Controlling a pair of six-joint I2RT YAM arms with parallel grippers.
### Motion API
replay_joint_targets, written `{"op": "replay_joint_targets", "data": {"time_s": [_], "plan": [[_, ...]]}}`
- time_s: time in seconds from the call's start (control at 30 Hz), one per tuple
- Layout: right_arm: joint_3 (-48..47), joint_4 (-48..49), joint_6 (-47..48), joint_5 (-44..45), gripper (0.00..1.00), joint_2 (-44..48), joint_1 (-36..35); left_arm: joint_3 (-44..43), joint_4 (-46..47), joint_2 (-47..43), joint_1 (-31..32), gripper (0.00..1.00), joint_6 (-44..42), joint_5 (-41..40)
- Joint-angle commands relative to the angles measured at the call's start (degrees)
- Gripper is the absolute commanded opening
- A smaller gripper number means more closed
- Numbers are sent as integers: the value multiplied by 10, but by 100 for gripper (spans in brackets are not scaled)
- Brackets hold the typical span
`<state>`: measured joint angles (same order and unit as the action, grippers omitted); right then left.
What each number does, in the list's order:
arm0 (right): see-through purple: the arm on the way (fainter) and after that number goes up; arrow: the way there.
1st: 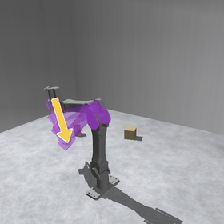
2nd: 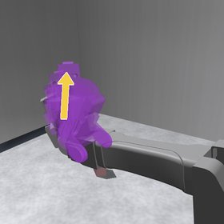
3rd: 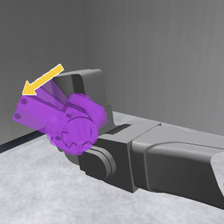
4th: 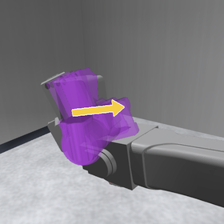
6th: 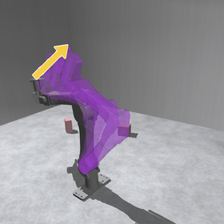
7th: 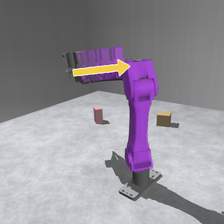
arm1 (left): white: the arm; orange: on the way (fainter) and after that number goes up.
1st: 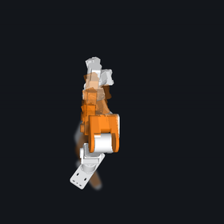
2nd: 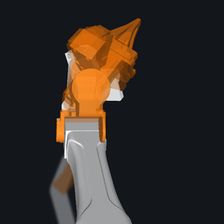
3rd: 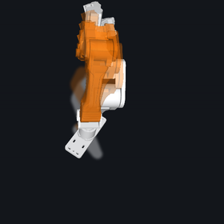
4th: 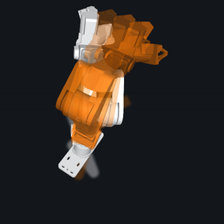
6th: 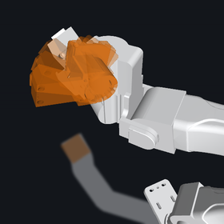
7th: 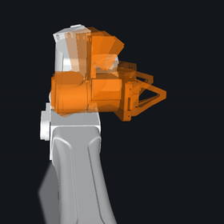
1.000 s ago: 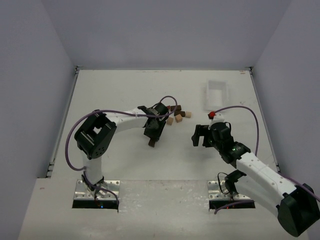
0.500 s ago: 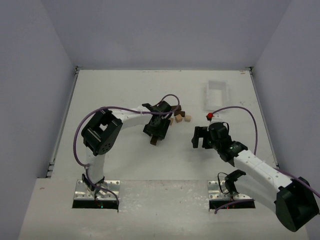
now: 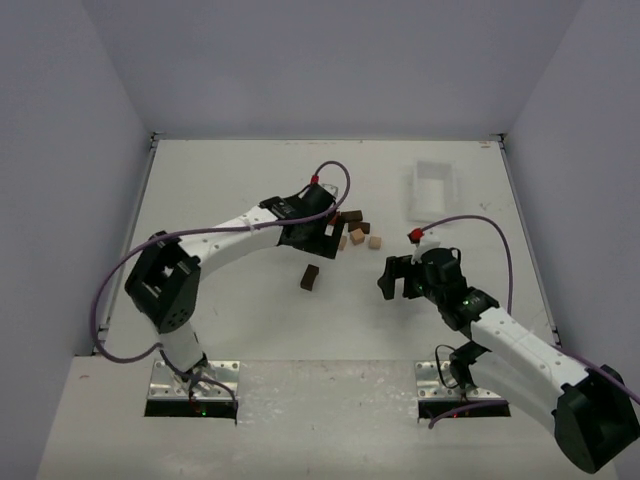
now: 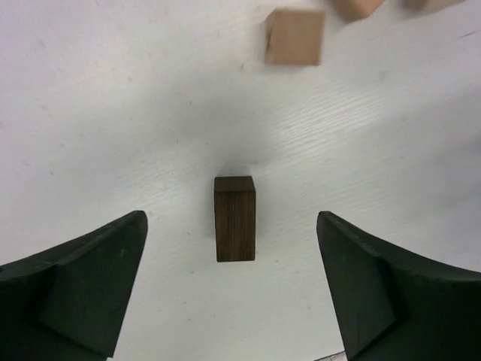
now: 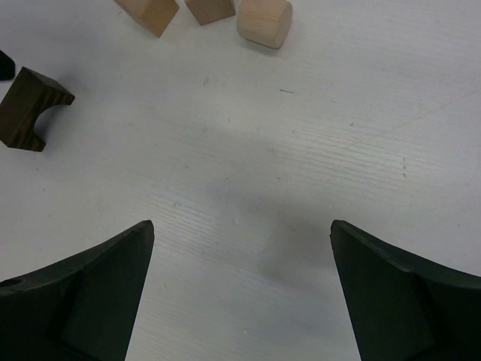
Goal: Build the wood block tower
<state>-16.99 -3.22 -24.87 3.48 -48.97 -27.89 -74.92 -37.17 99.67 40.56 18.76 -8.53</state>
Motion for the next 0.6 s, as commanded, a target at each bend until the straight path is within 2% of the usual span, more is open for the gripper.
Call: {"op": "replay_joint_targets", "data": {"time_s": [0.0,0.1,0.13,0.23,0.27,0.3,0.37,0.57], "plan": [[-8,82,55,-30,99,-10,-13,36,91,-146,-21,100,3,-5],[-51,83,90,10,99,-65,-64,77,142,-205,-59,100,37,3],[-70,73,102,21,99,-109,-86,104,164,-216,-90,100,64,7],[-195,-6,47,85,99,-212,-104,169,205,-254,-168,100,125,0],[-225,-25,26,138,99,-234,-116,193,212,-259,-194,100,139,-10],[-247,-40,7,154,99,-256,-119,211,216,-264,-210,100,152,-22],[-301,-63,-41,194,99,-322,-136,255,231,-279,-231,100,182,-45],[-394,-91,-114,200,99,-435,-158,289,247,-294,-261,100,183,-57]]}}
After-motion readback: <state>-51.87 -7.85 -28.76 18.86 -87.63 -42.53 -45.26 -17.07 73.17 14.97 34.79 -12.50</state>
